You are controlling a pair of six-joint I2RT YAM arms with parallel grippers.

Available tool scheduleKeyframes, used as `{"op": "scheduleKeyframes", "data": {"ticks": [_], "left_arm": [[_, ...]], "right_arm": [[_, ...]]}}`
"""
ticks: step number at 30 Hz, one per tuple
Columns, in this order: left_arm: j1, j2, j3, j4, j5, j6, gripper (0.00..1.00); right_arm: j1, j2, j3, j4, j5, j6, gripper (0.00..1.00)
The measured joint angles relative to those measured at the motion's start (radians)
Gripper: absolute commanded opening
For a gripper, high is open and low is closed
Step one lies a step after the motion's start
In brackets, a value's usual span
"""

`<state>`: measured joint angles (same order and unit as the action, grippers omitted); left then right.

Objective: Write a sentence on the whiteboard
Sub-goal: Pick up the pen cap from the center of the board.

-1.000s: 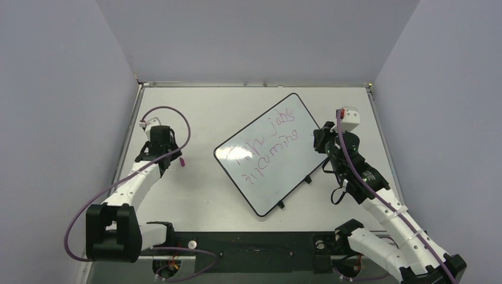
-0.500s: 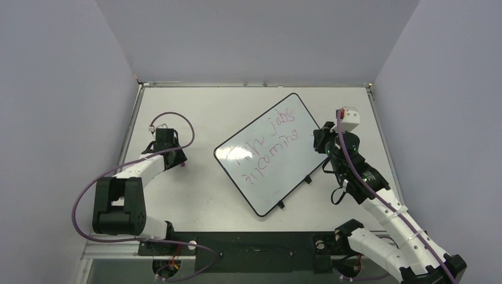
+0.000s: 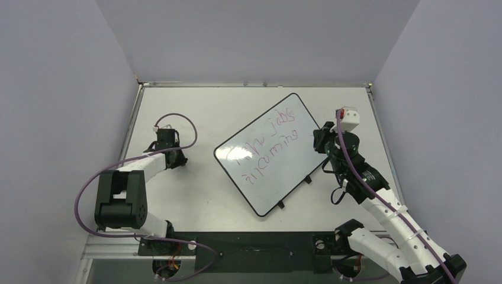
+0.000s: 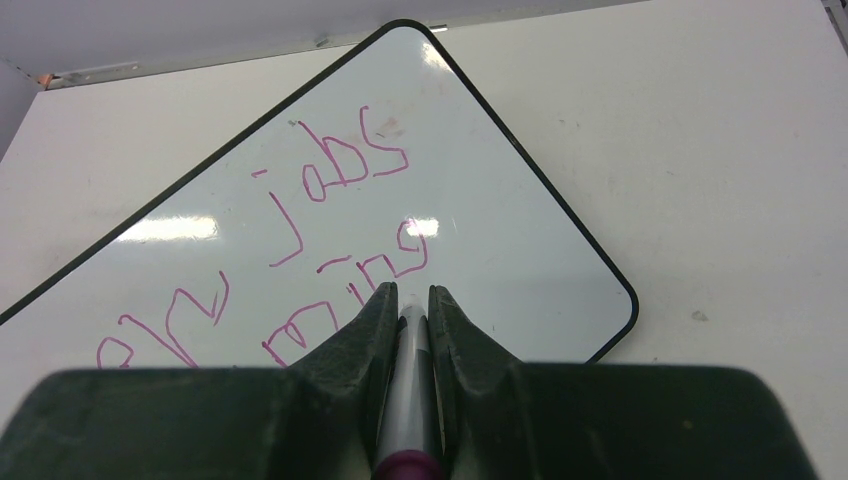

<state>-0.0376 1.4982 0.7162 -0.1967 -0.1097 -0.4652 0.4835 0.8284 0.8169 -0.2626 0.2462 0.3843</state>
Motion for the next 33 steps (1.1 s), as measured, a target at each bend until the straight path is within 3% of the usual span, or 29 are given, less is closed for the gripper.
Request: {"op": "scheduleKeyframes", "data": {"ticks": [4, 10, 14, 25, 33], "left_arm": [[0.0, 0.011, 0.004, 0.01, 0.017, 0.008, 0.0], [-0.018, 0.018, 0.009, 0.018, 0.031, 0.042, 0.0], [-0.087, 0.019, 0.014, 0.016, 0.048, 0.072, 0.0], [-0.144, 0.051, 0.042, 0.014, 0.087, 0.111, 0.26], [-0.171, 0.067, 0.064, -0.001, 0.063, 0.113, 0.28]], "right_arm": [[0.0, 0.0, 0.0, 0.0, 0.0, 0.0, 0.0], [0.0, 0.0, 0.0, 0.0, 0.0, 0.0, 0.0], [0.0, 0.0, 0.0, 0.0, 0.0, 0.0, 0.0], [0.0, 0.0, -0.002, 0.0, 0.0, 0.0, 0.0], [0.0, 0.0, -0.01, 0.0, 0.0, -0.001, 0.0]]}}
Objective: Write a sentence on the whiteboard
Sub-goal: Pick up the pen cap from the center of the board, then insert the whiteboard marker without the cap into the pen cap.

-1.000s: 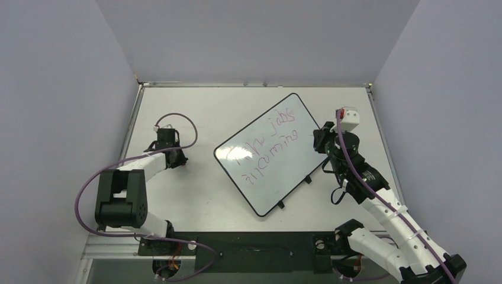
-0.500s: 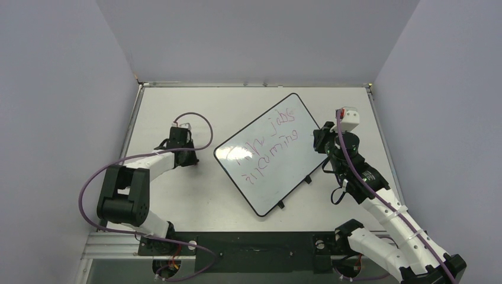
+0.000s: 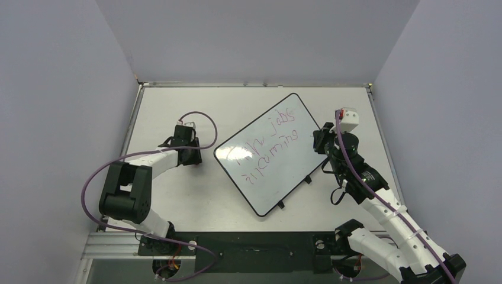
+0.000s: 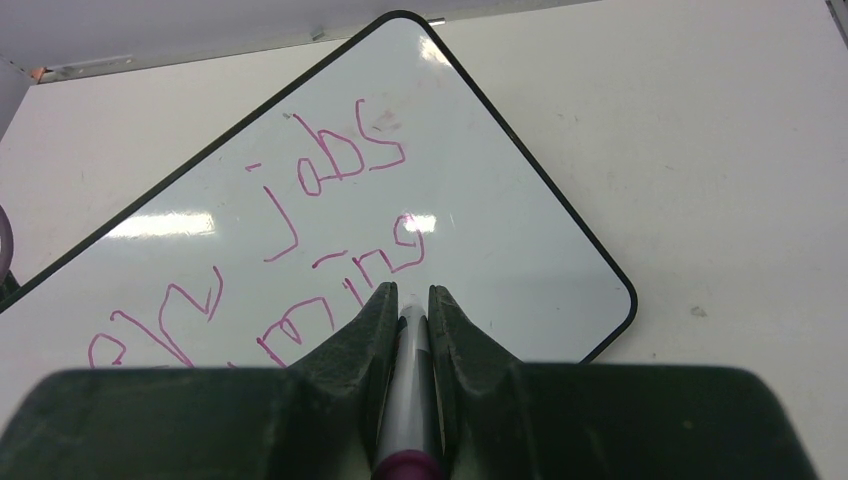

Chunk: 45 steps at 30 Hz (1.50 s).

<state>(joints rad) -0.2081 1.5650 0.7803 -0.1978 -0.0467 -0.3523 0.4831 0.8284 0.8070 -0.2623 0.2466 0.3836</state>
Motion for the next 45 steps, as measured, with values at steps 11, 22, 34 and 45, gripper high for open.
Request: {"op": "scheduleKeyframes", "data": {"ticks": [11, 22, 34, 45], "left_arm": [[-0.021, 0.052, 0.067, -0.038, -0.053, 0.002, 0.0], [-0.034, 0.034, 0.059, -0.043, -0.083, 0.002, 0.0], [-0.034, -0.352, 0.01, -0.093, -0.133, -0.006, 0.0], [-0.128, -0.659, 0.011, -0.116, -0.066, 0.019, 0.0]], "right_arm": [[0.0, 0.0, -0.001, 0.0, 0.0, -0.003, 0.0], [0.0, 0.0, -0.003, 0.0, -0.002, -0.003, 0.0], [0.0, 0.0, -0.002, 0.001, -0.054, 0.008, 0.0], [-0.005, 0.021, 0.014, 0.073, -0.246, 0.054, 0.0]]}}
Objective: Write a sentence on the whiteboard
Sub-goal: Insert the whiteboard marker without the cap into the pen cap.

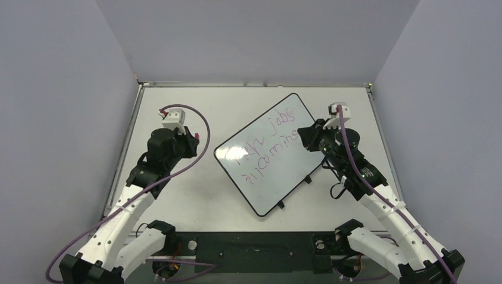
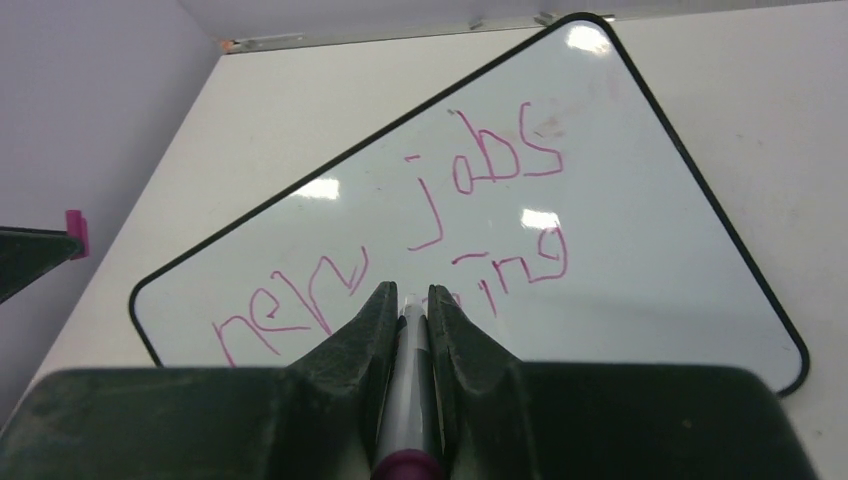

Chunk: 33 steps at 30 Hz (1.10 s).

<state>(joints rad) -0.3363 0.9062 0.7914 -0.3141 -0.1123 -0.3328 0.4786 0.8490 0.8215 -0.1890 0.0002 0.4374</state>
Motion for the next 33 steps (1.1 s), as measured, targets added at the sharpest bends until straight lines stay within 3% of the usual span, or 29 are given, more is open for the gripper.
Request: {"op": "scheduleKeyframes", "data": {"ticks": [9, 19, 25, 33], "left_arm": [[-0.058, -0.106, 0.0, 0.079, 0.268, 0.039, 0.0], [-0.164, -0.038, -0.027, 0.26, 0.607, 0.069, 0.0], [-0.253, 0.013, -0.033, 0.318, 0.683, 0.107, 0.0], [-0.367, 0.05, -0.033, 0.333, 0.669, 0.163, 0.0]], "right_arm": [[0.0, 0.086, 0.109, 0.055, -0.261, 0.058, 0.0], [0.0, 0.134, 0.161, 0.084, -0.553, 0.099, 0.0], [0.008, 0.143, 0.179, 0.08, -0.658, 0.107, 0.0], [0.056, 0.156, 0.197, 0.04, -0.697, 0.085, 0.0]]}}
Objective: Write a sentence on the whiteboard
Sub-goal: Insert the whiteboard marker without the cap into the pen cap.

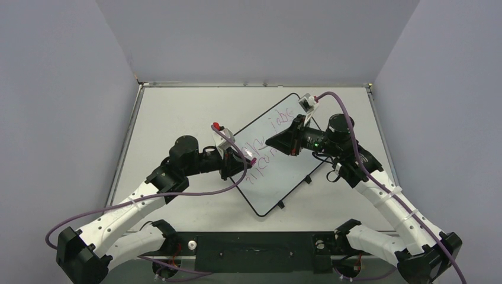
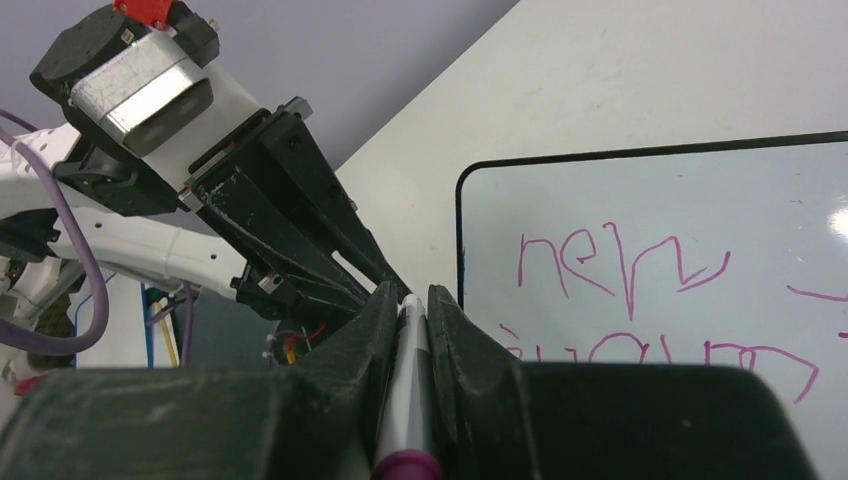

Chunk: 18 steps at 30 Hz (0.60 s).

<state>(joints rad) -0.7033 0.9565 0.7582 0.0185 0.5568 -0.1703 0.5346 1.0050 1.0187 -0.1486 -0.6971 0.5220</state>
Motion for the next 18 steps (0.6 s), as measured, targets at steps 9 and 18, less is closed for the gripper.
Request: {"op": "scheduleKeyframes", "data": {"ticks": [9, 18], "left_arm": [[-0.01, 0.0, 0.0, 0.033, -0.015, 0.021, 0.0], [-0.018, 0.0, 0.0, 0.038, -0.022, 0.028, 0.0]], "right_arm": [[0.054, 0.002, 0.001, -0.076, 0.001, -0.066, 0.0], [0.055, 0.002, 0.001, -0.1, 0.002, -0.088, 0.0]]}}
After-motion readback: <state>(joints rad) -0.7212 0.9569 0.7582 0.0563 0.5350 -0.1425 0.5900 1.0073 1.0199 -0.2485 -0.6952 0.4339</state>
